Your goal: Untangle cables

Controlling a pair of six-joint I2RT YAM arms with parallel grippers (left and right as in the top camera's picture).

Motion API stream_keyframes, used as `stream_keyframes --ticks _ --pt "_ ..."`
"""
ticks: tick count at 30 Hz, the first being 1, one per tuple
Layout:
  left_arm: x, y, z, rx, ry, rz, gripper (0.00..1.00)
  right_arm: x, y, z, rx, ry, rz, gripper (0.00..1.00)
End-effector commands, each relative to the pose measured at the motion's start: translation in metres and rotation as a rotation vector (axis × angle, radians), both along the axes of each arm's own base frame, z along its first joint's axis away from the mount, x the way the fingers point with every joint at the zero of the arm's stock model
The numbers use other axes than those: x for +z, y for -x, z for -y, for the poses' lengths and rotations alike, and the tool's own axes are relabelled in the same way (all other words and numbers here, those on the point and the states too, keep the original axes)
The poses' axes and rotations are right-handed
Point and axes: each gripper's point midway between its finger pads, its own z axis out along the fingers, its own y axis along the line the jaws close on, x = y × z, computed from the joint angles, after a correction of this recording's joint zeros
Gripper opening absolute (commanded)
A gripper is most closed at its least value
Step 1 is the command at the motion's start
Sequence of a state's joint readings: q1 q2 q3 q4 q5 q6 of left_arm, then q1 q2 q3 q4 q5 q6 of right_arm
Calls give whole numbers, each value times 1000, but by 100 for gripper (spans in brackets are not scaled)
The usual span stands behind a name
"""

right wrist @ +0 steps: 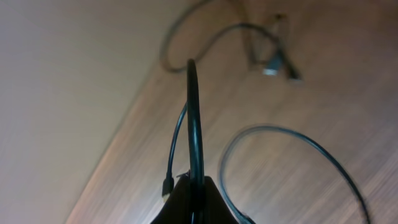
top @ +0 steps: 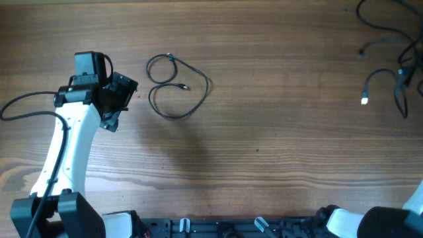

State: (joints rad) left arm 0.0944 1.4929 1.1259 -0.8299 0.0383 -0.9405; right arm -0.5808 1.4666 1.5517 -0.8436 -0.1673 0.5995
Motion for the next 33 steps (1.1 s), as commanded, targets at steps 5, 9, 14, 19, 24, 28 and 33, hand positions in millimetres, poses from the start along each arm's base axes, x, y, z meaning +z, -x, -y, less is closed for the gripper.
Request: stream_keyframes --ticks 5,9,14,19,24,28,33 --pt "9 -2 -3 -9 -21 27 100 -38 10 78 -250 -39 116 4" --pt "9 -2 -3 -9 -21 27 100 -51 6 109 -360 -18 154 4" --pt "10 -2 -3 -9 -21 28 100 -69 -15 144 -419 39 197 4" --pt "9 -2 -3 -9 -21 27 100 -117 -12 166 -550 10 126 4" --pt "9 -2 -3 -9 -21 27 100 -174 -11 165 -552 -48 7 17" --pt "9 -2 -3 -9 -20 27 100 -198 -12 157 -522 -107 -38 84" --pt "9 -2 -3 -9 -21 27 100 -174 -26 147 -433 -126 32 100"
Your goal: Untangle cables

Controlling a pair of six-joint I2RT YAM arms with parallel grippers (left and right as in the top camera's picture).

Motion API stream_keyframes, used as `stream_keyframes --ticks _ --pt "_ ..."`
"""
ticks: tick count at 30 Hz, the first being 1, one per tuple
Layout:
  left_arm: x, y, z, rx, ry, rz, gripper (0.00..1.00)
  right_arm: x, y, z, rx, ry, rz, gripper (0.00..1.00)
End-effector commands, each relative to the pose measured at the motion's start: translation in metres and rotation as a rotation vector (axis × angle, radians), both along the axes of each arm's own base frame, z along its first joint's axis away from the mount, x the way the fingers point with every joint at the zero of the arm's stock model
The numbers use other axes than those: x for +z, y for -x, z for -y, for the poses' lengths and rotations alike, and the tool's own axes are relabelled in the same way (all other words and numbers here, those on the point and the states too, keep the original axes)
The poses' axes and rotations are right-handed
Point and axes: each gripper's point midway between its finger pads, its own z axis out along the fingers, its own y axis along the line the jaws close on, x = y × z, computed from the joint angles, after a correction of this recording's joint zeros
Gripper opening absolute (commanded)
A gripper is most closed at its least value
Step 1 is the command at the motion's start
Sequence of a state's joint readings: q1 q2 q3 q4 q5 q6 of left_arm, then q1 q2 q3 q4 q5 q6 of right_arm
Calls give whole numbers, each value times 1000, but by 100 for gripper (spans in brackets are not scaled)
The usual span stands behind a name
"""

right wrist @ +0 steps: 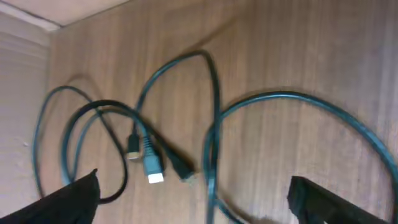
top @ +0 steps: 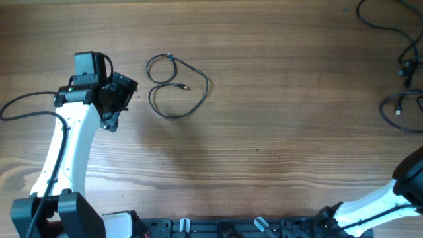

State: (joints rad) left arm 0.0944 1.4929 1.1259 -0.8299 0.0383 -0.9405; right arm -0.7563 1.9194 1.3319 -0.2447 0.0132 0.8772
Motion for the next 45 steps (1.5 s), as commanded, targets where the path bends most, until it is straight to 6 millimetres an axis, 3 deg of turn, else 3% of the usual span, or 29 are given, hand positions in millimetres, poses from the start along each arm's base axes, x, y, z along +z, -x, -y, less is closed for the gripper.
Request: stream_keyframes --ticks 1,6,11,16,17,22,24,29,33,39,45 --pt "9 -2 -3 -9 -20 27 100 34 -16 -9 82 9 106 100" --pt "9 -2 -3 -9 -20 27 100 100 -27 -26 214 94 215 100" --pt "10 -2 -3 -9 -21 28 100 162 -36 -64 384 175 312 100" --pt "9 -2 -3 -9 -21 27 100 195 -58 -126 599 205 389 100" --pt "10 -2 -3 -9 -21 28 100 197 -73 -161 706 230 386 100" --pt "9 -2 -3 -9 -20 27 100 193 -106 -256 937 301 350 100" --pt "9 -2 -3 -9 -20 26 100 193 -115 -303 1029 350 332 100" --pt "9 -2 -3 -9 -21 27 100 186 -121 -403 1263 429 311 100" --pt "9 -2 -3 -9 -21 27 100 172 -121 -470 1471 431 264 100" --pt "9 -2 -3 -9 -21 27 100 149 -114 -541 1811 404 140 100" --pt "9 -2 -3 -9 -21 27 100 105 -90 -608 2179 325 115 100"
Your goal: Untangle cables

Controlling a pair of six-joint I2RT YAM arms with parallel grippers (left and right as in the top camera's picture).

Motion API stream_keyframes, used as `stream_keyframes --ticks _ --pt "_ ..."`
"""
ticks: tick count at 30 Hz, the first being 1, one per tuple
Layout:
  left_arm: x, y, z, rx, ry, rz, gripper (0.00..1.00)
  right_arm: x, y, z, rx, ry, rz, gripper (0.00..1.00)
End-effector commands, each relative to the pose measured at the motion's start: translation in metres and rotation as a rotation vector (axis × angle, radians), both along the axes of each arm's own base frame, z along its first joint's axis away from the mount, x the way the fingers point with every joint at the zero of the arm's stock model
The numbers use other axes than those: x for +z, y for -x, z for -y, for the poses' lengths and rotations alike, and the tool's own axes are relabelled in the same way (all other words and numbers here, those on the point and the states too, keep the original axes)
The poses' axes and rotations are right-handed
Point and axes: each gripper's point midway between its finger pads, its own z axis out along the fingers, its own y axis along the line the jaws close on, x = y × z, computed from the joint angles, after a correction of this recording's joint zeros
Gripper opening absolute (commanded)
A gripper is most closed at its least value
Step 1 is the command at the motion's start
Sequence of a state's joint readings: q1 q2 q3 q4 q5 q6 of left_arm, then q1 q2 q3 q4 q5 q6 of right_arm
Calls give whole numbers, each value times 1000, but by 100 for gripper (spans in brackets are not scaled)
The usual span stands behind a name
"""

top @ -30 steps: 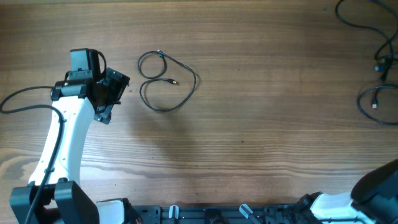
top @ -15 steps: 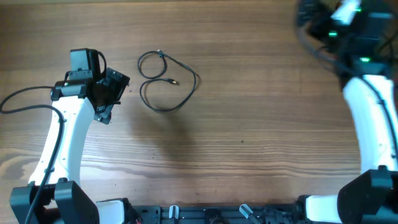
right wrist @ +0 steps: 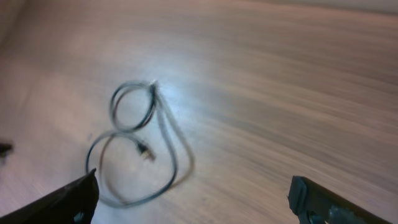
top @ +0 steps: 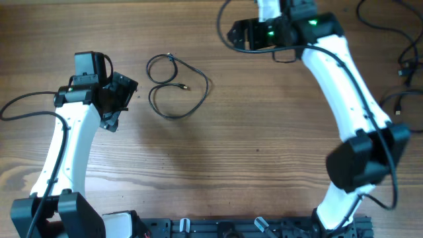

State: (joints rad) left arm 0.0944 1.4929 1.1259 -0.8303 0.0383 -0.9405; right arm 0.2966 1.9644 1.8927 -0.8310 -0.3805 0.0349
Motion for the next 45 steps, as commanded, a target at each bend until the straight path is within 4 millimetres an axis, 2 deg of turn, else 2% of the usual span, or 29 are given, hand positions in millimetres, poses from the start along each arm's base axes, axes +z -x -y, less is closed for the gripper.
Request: stream_keyframes --ticks 1,6,9,11,13,15,19,20,23,27,30,32,34,38,41,45 --pt "9 -2 -3 -9 -21 27 100 -27 16 -51 314 -18 19 99" --pt "9 -1 -3 -9 -20 23 100 -75 26 -78 438 36 -18 98" --pt "9 -1 -3 -9 -20 23 100 -109 29 -85 489 91 -41 89" --pt "9 -1 -3 -9 -20 23 100 -132 29 -87 510 133 -54 76" --pt "9 -1 -3 -9 -20 23 100 -158 26 -86 502 180 -75 70" --pt "9 -1 -3 -9 -20 23 100 -178 25 -86 498 207 -94 69" --pt "9 -1 -3 -9 -20 24 100 -200 23 -86 496 218 -114 67" --pt "9 -1 -3 -9 -21 24 100 -205 22 -86 495 217 -116 59" --pt "9 -1 -3 -9 -21 24 100 -212 20 -89 500 216 -107 46" --pt "9 -1 -3 -9 -21 23 100 -215 17 -96 506 212 -83 41" --pt "9 -1 -3 -9 -21 23 100 -215 14 -103 504 203 -58 33" --pt "9 -1 -3 -8 -20 23 100 -213 11 -108 486 190 -51 23" --pt "9 -1 -3 -9 -21 22 100 -212 7 -110 446 183 -51 5" --pt "9 -1 -3 -9 -21 23 100 -207 -7 -99 300 177 -87 4" --pt "9 -1 -3 -8 -20 22 100 -170 -25 -79 158 111 -93 4" --pt "9 -1 -3 -8 -20 23 100 -104 -53 -39 15 33 -20 4"
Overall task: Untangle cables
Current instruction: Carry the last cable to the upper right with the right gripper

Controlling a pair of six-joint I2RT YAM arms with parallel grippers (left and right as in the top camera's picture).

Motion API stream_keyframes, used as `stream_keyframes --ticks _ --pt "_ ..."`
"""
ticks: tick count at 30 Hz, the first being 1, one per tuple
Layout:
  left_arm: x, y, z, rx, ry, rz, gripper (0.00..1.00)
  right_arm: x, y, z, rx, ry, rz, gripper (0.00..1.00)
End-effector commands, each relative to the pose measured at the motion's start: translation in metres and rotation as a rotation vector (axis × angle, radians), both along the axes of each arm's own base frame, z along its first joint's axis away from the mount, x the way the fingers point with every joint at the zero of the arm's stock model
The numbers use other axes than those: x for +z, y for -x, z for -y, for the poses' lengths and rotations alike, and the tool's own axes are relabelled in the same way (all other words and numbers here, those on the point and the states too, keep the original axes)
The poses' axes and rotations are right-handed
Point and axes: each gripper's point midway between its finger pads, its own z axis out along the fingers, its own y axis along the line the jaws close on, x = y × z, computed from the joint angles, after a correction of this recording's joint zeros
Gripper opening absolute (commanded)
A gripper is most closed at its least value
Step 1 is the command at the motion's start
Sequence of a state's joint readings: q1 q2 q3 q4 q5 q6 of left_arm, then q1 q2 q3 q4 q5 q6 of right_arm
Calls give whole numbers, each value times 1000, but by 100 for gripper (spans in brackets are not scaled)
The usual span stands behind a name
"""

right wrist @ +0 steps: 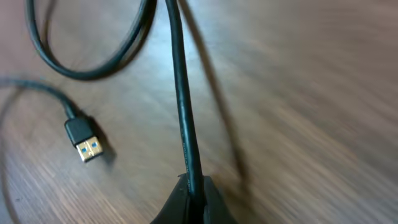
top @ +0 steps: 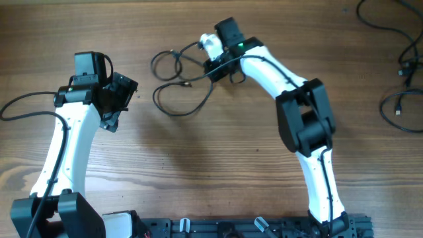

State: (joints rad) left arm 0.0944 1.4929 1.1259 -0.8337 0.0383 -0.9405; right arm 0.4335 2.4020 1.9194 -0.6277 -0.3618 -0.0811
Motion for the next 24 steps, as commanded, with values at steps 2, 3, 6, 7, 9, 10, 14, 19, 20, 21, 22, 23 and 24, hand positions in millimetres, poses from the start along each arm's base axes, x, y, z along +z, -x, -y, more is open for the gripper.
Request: stream_keyframes --ticks 2,3,6,7,9,10,14,19,20,21,22,23,24 --pt "9 -2 -3 -8 -21 26 100 124 -52 70 -286 -130 150 4" --pt "9 -2 -3 -8 -21 26 100 139 -58 89 -338 -146 166 4" --pt "9 -2 -3 -8 -21 26 100 173 -73 152 -522 -201 178 4" --pt "9 -2 -3 -8 -21 26 100 177 -77 173 -585 -216 170 4" --pt "9 -2 -3 -8 -21 26 100 178 -81 214 -707 -238 140 4" --pt "9 -2 -3 -8 -21 26 100 176 -82 234 -759 -244 122 4" --pt "9 -2 -3 -8 -21 26 100 161 -75 300 -895 -212 75 4" --pt "9 -2 -3 -9 -20 26 100 149 -61 357 -1012 -171 27 4" --pt "9 -2 -3 -9 -20 26 100 146 -57 366 -1034 -156 17 4" --pt "9 -2 -3 -9 -20 26 100 142 -52 375 -1060 -131 6 4" --pt "9 -2 -2 -10 -18 26 100 140 -49 382 -1081 -109 -1 4" --pt "9 -2 -2 -10 -17 27 100 136 -44 391 -1108 -76 -6 4" --pt "9 -2 -2 -11 -16 27 100 133 -40 400 -1136 -39 -7 4"
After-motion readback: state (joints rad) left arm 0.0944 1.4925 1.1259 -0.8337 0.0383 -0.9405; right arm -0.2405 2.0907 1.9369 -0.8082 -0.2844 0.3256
